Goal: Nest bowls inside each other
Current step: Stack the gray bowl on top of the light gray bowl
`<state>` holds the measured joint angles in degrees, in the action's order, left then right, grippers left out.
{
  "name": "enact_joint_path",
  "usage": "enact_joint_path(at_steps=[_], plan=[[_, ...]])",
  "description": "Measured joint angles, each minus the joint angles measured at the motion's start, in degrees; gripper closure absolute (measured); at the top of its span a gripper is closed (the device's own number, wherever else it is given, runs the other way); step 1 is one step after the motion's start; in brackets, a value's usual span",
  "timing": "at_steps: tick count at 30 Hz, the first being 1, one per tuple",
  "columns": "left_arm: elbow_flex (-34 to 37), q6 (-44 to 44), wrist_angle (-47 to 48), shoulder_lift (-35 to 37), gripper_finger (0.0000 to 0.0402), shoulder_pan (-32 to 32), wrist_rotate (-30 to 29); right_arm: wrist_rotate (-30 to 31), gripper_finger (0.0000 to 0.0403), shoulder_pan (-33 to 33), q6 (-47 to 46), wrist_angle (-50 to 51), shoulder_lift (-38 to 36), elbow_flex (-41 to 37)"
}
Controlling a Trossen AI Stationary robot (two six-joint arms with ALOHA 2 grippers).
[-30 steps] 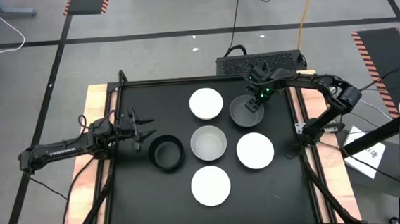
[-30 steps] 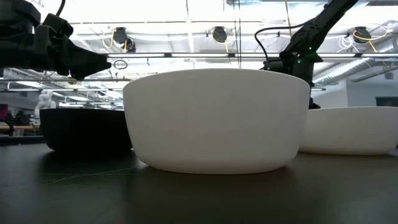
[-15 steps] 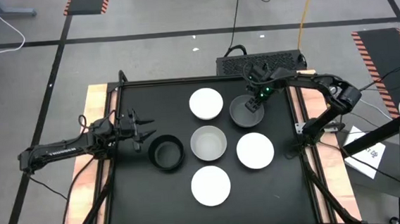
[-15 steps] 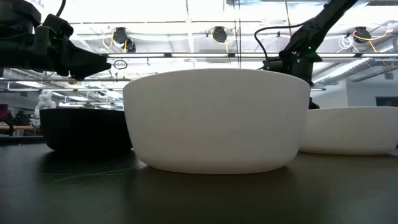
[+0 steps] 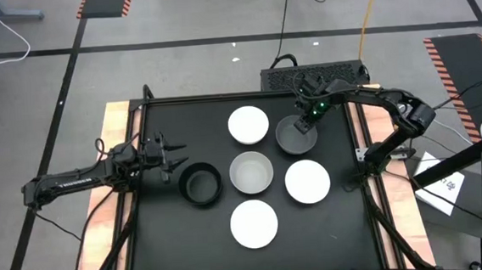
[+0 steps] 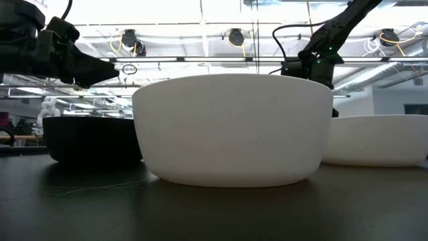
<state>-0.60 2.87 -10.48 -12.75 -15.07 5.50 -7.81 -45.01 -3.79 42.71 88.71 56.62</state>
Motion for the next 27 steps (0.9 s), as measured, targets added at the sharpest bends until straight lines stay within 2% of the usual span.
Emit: enact_joint_path(at_steps=[6,12,23,27], plan=[[0.0,0.2,0.0,0.0,0.019,0.0,0.0,0.0,0.0318,0.0,0.4,0.4,0.0,0.0],[0.0,0.0,0.0,0.0,0.019,0.0,0.0,0.0,0.0393,-0.5,1.5,1.5,0.0,0.0],[0.0,-0.9,0.0,0.0,0.019,0.0,1.0,-0.3,0.0401,-1.5,4.9,-2.2,-1.0,0.0],[0.0,-0.9,0.0,0.0,0.019,0.0,1.0,-4.4,0.0401,-1.5,5.6,-6.9,-3.6,0.0]])
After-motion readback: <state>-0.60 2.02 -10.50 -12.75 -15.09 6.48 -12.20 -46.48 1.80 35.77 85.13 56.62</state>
